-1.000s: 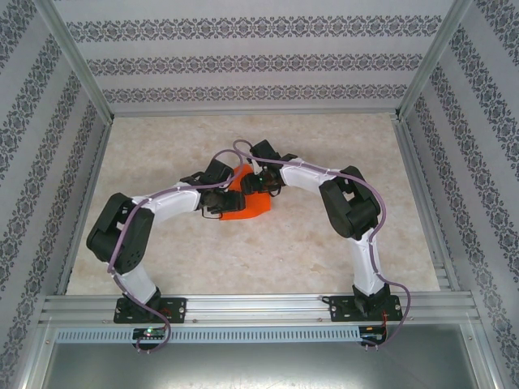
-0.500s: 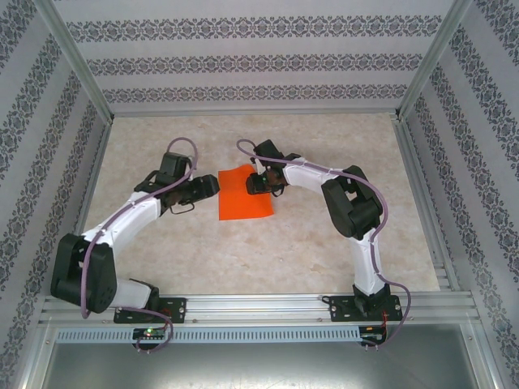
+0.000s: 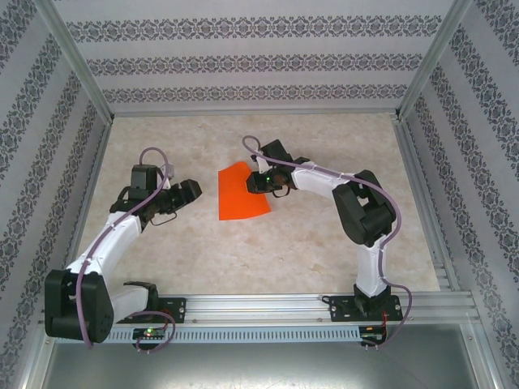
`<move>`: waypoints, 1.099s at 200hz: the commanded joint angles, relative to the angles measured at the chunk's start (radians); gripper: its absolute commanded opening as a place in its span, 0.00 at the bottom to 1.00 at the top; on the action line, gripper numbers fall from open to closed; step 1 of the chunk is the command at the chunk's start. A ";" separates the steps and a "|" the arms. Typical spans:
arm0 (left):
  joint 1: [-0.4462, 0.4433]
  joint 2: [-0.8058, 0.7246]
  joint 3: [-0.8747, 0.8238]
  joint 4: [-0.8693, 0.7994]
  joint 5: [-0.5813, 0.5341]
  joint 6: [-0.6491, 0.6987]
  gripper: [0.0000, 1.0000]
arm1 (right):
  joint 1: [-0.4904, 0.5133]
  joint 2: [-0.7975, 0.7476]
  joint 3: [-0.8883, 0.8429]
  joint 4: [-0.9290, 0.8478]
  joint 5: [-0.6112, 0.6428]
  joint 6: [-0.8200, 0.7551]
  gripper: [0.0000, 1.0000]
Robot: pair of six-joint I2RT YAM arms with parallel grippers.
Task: Fold a paper plane with a square sheet of paper (fold left side to right side)
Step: Pick up the square sheet of paper from the center of the table, then place a square sheet of paper at the center of the table.
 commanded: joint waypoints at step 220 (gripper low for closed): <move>-0.145 0.033 0.347 0.539 0.410 -0.247 0.97 | -0.175 -0.559 -0.106 0.633 -0.722 0.535 0.17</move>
